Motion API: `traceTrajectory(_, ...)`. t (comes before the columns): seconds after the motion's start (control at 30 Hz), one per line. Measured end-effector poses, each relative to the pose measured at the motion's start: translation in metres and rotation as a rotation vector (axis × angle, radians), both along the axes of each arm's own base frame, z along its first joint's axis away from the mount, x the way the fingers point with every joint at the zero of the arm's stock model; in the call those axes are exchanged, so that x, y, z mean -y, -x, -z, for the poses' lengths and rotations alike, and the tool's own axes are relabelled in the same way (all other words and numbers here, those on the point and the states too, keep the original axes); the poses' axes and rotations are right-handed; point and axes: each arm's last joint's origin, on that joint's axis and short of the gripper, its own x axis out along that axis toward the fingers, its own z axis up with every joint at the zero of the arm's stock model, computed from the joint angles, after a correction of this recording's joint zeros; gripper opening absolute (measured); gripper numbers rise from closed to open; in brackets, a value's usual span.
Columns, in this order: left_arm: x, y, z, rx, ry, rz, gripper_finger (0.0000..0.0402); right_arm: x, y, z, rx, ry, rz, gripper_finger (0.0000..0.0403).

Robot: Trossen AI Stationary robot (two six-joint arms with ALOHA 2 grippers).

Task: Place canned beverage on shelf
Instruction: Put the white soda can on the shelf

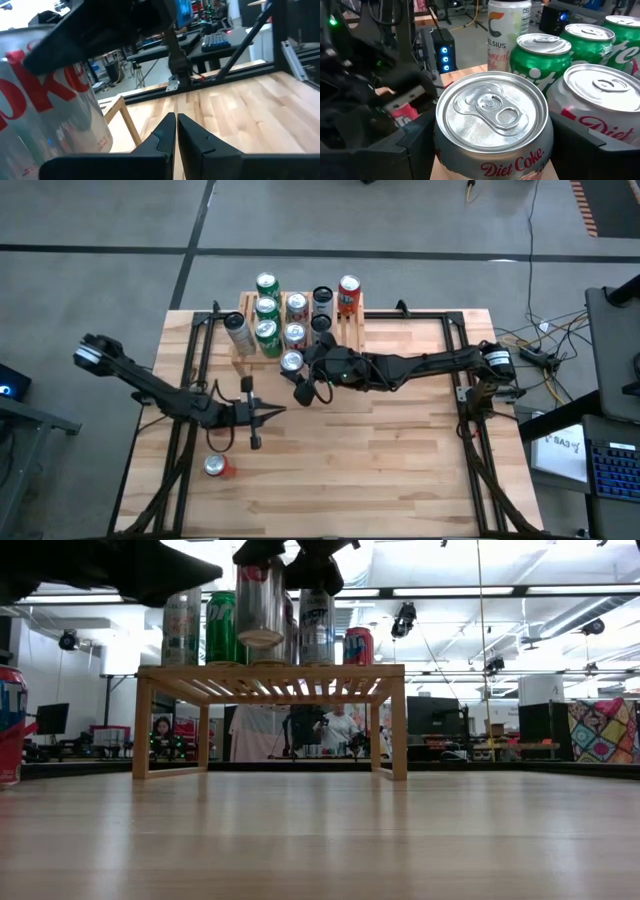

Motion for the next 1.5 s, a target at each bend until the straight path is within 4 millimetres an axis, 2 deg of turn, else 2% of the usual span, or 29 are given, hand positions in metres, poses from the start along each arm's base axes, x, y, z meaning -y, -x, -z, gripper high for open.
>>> traceTrajectory(0.2,-0.003,-0.013,0.01,0.016,0.004,-0.051,0.0,0.0,0.0,0.0,0.007,-0.012,0.03,0.0284)
traceTrajectory(0.37,-0.006,-0.02,0.019,0.005,-0.021,-0.179,0.0,-0.001,0.001,0.0,0.01,-0.008,0.068,0.0289)
traceTrajectory(0.77,-0.012,-0.034,0.034,0.022,-0.02,-0.228,0.0,-0.006,0.001,0.007,0.012,-0.043,0.165,0.029)
traceTrajectory(1.03,-0.015,-0.039,0.04,0.055,-0.005,-0.245,0.0,-0.009,-0.007,0.024,0.0,-0.075,0.216,0.0292)
traceTrajectory(1.27,-0.015,-0.04,0.044,0.041,-0.011,-0.249,0.0,-0.008,-0.009,0.019,0.042,-0.071,0.242,0.0292)
traceTrajectory(1.5,-0.026,-0.043,0.043,0.056,-0.006,-0.291,0.0,-0.007,-0.008,0.017,0.065,-0.056,0.299,0.0292)
